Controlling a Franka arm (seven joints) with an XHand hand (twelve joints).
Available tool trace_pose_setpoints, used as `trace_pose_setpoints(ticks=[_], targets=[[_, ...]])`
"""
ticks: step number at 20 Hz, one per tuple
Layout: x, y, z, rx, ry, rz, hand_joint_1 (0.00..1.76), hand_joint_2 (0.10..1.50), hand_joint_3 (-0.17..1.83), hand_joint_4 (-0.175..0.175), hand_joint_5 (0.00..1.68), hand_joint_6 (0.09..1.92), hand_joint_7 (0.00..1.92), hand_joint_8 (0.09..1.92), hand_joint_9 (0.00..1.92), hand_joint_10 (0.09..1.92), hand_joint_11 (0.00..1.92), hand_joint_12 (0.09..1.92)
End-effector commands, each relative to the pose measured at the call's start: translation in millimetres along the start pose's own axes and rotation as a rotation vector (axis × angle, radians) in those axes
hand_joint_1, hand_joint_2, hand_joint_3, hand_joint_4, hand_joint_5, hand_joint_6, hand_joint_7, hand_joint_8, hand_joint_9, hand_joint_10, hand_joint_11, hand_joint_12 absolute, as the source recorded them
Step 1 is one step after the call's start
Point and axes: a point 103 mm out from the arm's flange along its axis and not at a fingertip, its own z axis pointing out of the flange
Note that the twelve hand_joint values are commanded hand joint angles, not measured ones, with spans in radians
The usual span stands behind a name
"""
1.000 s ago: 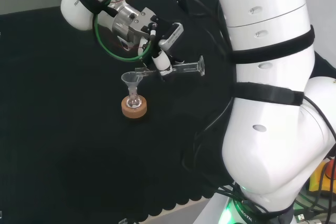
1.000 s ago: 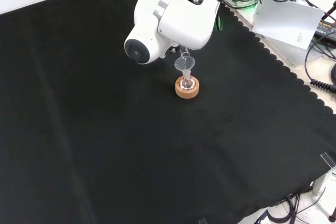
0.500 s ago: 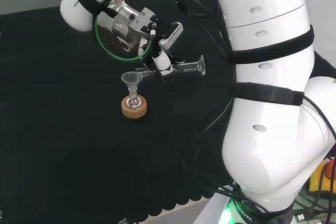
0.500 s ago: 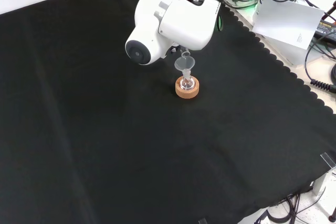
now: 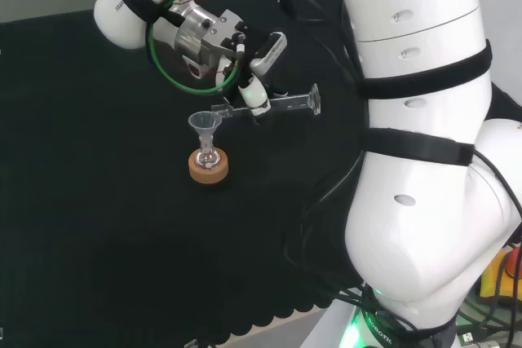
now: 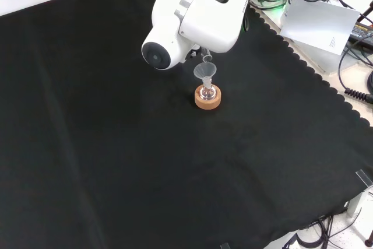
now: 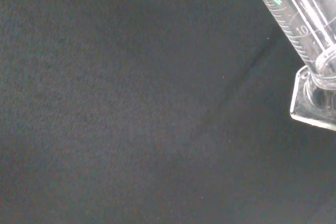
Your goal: Pour the water from the graduated cylinder into the round-bottom flask.
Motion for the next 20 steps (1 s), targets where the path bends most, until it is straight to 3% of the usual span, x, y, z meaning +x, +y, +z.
trace_pose_setpoints(ticks=[1,12,20], targets=[[-6.6,-0.7,3.5,-0.013,-0.015,-0.002,1.22,1.1,0.0,0.043,1.01,0.98,1.06,0.9,1.45,0.09,1.29,0.74],[-2.4,4.1,-3.4,-0.034,-0.014,-0.002,1.22,1.1,0.0,0.043,1.01,0.98,1.06,0.9,1.45,0.09,1.29,0.74],[-7.8,1.6,-0.2,-0.238,0.047,-0.08,1.22,1.1,0.0,0.042,1.01,0.98,1.06,0.9,1.45,0.09,1.3,0.74]])
